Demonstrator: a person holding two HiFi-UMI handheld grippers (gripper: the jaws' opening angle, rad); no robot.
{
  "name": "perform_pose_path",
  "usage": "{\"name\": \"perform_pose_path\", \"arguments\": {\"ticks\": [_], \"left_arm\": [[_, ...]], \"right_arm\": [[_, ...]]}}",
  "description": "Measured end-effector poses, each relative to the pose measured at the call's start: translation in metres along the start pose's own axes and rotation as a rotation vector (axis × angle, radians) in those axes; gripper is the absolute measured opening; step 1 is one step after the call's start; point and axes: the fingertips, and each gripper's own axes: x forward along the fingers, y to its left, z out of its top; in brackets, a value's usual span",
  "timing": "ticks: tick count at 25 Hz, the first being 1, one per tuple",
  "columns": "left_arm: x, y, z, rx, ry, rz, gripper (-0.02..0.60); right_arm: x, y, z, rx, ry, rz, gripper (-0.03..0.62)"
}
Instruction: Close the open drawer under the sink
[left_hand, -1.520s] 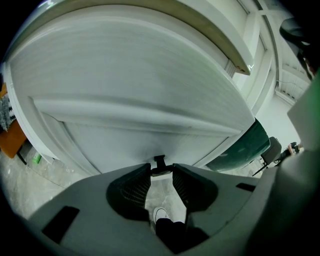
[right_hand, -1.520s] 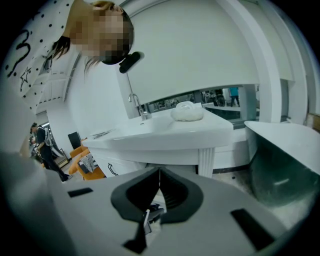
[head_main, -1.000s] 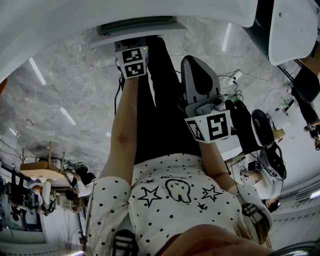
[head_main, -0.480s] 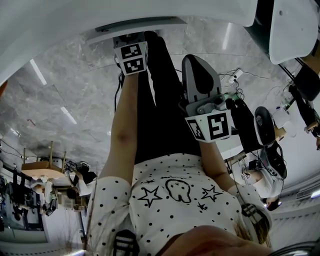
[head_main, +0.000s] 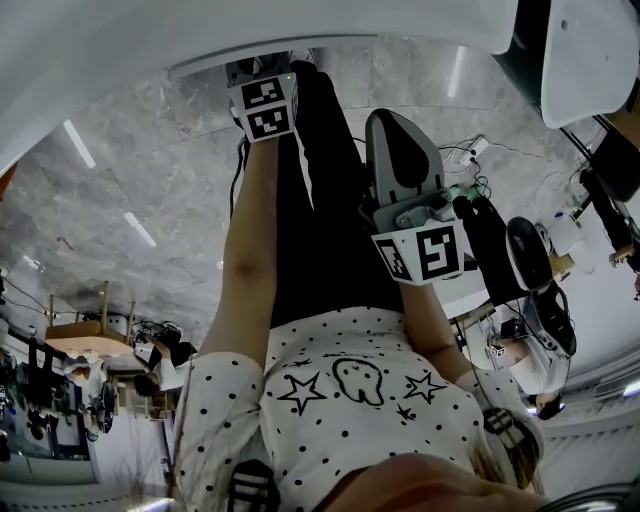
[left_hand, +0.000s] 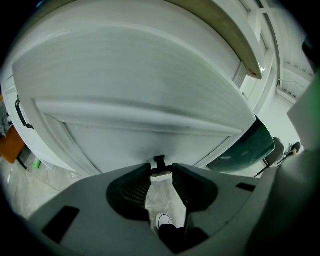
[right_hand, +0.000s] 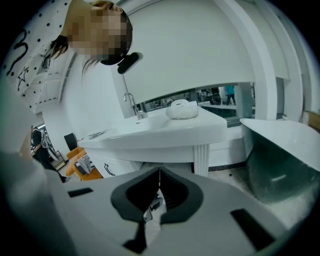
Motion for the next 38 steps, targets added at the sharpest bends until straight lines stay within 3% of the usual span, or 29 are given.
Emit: {"name": "perform_pose_path", "arguments": {"ticks": [38], "left_arm": [[0.006, 0.014, 0.02, -0.024, -0.042, 0.014, 0.14]], "right_arm": [[0.008, 0.006, -0.007, 0.004, 0.028, 0.005, 0.015]]}}
